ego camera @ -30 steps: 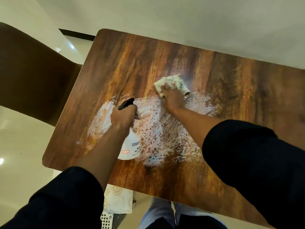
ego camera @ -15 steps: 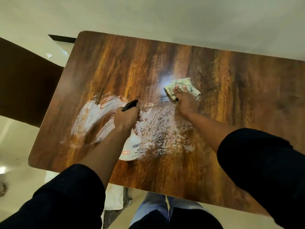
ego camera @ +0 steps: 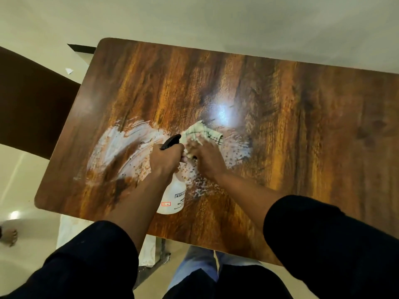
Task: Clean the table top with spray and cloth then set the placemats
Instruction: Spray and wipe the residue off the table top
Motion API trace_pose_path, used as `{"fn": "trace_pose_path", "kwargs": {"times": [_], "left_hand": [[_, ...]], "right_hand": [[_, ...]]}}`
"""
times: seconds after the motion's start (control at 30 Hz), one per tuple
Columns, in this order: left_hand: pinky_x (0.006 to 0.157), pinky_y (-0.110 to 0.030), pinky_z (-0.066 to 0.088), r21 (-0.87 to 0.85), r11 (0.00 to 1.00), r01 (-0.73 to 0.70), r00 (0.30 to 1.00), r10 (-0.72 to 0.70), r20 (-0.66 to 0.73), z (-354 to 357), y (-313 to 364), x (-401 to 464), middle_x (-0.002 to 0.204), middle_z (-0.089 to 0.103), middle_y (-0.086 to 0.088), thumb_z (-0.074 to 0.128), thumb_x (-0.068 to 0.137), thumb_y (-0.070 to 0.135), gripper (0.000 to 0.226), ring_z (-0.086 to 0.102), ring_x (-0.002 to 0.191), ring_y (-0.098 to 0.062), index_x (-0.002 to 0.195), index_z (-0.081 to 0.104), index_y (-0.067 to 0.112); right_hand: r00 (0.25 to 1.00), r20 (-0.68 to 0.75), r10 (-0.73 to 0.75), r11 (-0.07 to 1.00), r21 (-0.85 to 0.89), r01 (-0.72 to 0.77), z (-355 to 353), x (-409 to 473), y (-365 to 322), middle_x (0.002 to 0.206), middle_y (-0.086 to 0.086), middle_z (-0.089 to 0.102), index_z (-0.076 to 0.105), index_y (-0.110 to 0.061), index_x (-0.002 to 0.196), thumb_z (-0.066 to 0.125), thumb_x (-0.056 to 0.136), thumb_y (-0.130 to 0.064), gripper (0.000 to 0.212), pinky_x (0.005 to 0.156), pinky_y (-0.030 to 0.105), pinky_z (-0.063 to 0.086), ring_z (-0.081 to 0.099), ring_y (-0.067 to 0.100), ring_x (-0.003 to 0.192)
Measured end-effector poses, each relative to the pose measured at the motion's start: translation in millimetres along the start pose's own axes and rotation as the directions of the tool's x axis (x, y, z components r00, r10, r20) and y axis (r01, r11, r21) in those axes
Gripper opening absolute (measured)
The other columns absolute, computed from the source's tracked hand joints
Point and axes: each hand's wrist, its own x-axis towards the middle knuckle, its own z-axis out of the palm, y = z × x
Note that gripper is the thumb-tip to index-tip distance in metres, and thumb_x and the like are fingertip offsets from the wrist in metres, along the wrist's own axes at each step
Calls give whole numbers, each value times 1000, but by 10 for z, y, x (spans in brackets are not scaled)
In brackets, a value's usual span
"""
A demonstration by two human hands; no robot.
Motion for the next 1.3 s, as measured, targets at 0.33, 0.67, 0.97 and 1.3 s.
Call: {"fn": "trace_pose_path", "kwargs": {"times": [0.33,0.67,0.97,1.3], "left_hand": [[58,-36,46,23,999,24,1000,-24,12,125,-191,-216,63,75,-4,68,93,18,15,69,71,-26,98,78,9],[64,-38,44,26,1000,9,1000,-9,9,190,-330,-487,67,77,-7,69,89,19,10,66,72,-26,86,78,22],[65,-38,47,47,998,35,999,-36,29,324,-436,-722,67,76,-10,70,89,14,13,66,68,-27,79,79,15],[59,-30,48,67,997,34,997,-39,70,356,-644,-821,69,76,-10,71,89,15,12,68,56,-18,91,81,8]], "right_hand": [[948,-106,300,952,-29,-304,-700,-210,913,164,-13,25,34,-39,154,48,92,4,77,125,53,20,13,18,156],[938,-74,339,933,153,-325,-426,-450,530,161,-13,24,59,-42,134,64,92,-5,57,126,45,-3,10,17,154],[989,96,109,991,70,-116,-310,-795,649,163,-19,20,39,-53,145,69,90,-12,75,124,56,19,13,15,154],[862,-137,488,871,128,-474,-781,-909,1244,162,-15,31,43,-39,150,59,90,7,77,128,49,10,12,16,156]]}}
